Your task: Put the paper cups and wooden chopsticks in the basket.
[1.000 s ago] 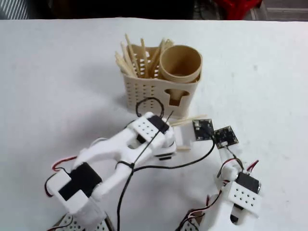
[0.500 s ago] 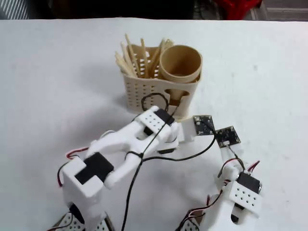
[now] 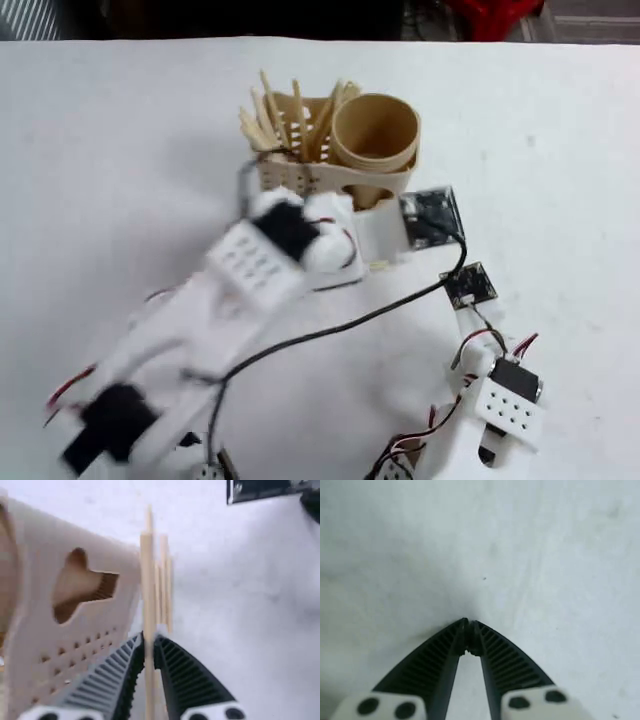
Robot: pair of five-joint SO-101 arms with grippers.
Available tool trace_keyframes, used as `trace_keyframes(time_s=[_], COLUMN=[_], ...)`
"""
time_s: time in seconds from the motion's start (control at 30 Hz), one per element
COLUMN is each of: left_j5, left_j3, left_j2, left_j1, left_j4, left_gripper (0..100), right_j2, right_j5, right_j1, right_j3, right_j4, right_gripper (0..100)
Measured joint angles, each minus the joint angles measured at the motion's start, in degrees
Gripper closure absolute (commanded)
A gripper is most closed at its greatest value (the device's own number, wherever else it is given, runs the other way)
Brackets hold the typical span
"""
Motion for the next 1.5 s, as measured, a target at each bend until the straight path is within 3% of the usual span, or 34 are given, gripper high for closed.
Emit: trace_keyframes(time_s=[0.13,0.23,0.4,0.63,0.7,0.87,1.1,1.33,1.5], left_j5=[0.0,2.8,11.3,23.8,28.0,38.0,39.1,39.1,39.1], left_j3=[-6.1,-10.2,-12.0,-4.3,-3.2,-2.8,-2.5,-2.5,-2.5], left_j2=[-11.5,-17.0,-18.3,-12.6,-9.9,-4.0,-2.8,-2.8,-3.9], left_j1=[0.0,-1.2,-8.6,-18.5,-19.7,-23.6,-24.3,-25.0,-29.5], left_j4=[1.2,-3.7,-19.8,-49.1,-53.1,-55.2,-49.6,-44.2,-43.5], left_gripper=[98,98,97,97,97,97,86,88,88], right_j2=[0.0,0.0,0.0,0.0,-0.1,-0.1,-0.1,-0.1,-0.1], right_j5=[0.0,0.1,0.1,0.1,0.1,0.1,0.1,0.1,0.1], right_j1=[0.0,0.0,0.0,0.0,0.0,0.0,0.0,0.0,0.0], right_j3=[0.0,0.0,0.0,0.0,0.0,0.0,0.0,0.0,0.0], right_j4=[0.0,0.0,0.0,0.0,0.0,0.0,0.0,0.0,0.0], right_gripper=[98.1,98.1,98.1,98.1,98.1,98.1,98.1,98.1,98.1])
